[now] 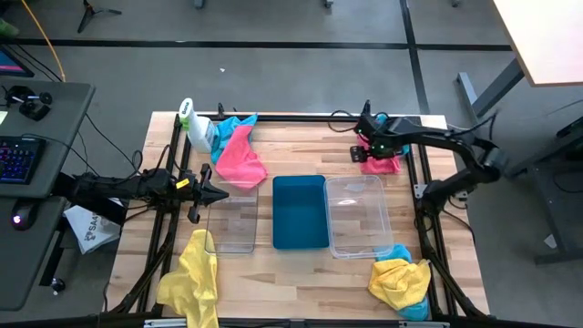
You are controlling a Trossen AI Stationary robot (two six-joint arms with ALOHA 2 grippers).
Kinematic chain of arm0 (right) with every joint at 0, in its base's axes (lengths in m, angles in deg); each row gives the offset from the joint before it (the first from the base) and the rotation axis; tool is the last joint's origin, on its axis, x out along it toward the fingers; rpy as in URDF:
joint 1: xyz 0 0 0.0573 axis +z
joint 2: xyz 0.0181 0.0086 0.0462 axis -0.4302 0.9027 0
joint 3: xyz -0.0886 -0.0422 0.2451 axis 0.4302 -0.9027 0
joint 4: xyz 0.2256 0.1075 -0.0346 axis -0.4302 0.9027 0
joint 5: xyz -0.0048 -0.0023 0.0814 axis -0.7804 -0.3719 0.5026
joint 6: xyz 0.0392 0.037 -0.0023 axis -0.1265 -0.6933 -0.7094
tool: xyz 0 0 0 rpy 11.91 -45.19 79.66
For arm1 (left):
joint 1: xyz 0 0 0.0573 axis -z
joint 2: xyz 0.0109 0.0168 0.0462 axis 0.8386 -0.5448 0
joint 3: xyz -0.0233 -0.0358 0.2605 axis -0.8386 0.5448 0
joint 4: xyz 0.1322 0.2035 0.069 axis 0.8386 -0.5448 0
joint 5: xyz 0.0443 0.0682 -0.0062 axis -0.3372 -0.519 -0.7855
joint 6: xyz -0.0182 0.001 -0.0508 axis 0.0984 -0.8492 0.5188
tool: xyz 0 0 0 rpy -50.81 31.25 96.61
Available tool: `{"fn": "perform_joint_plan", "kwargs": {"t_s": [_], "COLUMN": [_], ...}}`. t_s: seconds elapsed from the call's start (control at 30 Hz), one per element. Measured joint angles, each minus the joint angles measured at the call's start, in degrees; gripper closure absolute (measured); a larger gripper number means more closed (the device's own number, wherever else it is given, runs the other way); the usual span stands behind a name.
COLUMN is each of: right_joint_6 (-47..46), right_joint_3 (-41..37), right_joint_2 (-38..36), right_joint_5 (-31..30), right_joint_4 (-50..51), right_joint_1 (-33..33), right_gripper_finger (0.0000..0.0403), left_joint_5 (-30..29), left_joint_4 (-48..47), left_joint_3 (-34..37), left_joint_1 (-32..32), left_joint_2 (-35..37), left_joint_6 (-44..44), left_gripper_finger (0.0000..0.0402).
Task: Sort microfiber towel by color & place in baskets
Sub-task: Put the right pink microfiber cloth into the right transparent bin
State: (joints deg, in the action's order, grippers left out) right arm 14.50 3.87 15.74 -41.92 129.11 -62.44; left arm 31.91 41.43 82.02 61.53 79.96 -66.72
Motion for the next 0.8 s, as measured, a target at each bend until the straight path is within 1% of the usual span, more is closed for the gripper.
{"fn": "perform_joint_plan", "kwargs": {"t_s": [0.1, 0.17, 0.23, 0.27, 0.33, 0.37, 0.43, 0.47, 0.5, 0.6, 0.67, 0.77, 0.8], "right_joint_6": [-1.2, -1.6, -1.8, -1.7, -1.7, -1.7, -1.0, 0.1, 1.3, 3.1, 4.5, 8.8, 10.0], "right_joint_3": [0.0, 0.0, 0.0, 0.0, 0.0, 0.0, 0.3, 1.0, 2.1, 7.5, 12.3, 19.7, 22.0], "right_joint_2": [2.3, 3.7, 4.9, 5.3, 5.4, 5.1, 3.2, 1.5, -0.3, -6.9, -11.7, -18.3, -20.0], "right_joint_5": [-1.3, -1.4, -1.7, -2.0, -2.5, -2.5, -1.9, -1.1, 0.0, 1.9, 1.5, 1.8, 3.1], "right_joint_4": [-0.3, -0.3, -0.3, -0.3, -0.3, -0.3, 0.1, 0.3, 0.4, 3.1, 4.1, 2.0, 1.3], "right_joint_1": [1.4, 2.2, 3.0, 3.5, 4.3, 4.8, 5.8, 6.2, 6.5, 7.1, 7.3, 7.5, 7.8], "right_gripper_finger": [0.0124, 0.0131, 0.0151, 0.0167, 0.0219, 0.0254, 0.034, 0.0371, 0.0384, 0.0379, 0.0392, 0.0396, 0.0394], "left_joint_5": [0.0, 0.0, 0.0, 0.0, 0.0, 0.0, 0.0, 0.0, 0.0, 0.0, 0.0, 0.0, 0.0], "left_joint_4": [0.0, 0.0, 0.0, 0.0, 0.0, 0.0, 0.0, 0.0, 0.0, 0.0, 0.0, 0.0, 0.0], "left_joint_3": [0.0, 0.0, 0.0, 0.0, 0.0, 0.0, 0.0, 0.0, 0.0, 0.0, 0.0, 0.0, 0.0], "left_joint_1": [0.0, 0.0, 0.0, 0.0, 0.0, 0.0, 0.0, 0.0, 0.0, 0.0, 0.0, 0.0, 0.0], "left_joint_2": [0.0, 0.0, 0.0, 0.0, 0.0, 0.0, 0.0, 0.0, 0.0, 0.0, 0.0, 0.0, 0.0], "left_joint_6": [0.0, 0.0, 0.0, 0.0, 0.0, 0.0, 0.0, 0.0, 0.0, 0.0, 0.0, 0.0, 0.0], "left_gripper_finger": [0.0401, 0.0401, 0.0401, 0.0401, 0.0401, 0.0401, 0.0401, 0.0401, 0.0401, 0.0401, 0.0401, 0.0401, 0.0401]}}
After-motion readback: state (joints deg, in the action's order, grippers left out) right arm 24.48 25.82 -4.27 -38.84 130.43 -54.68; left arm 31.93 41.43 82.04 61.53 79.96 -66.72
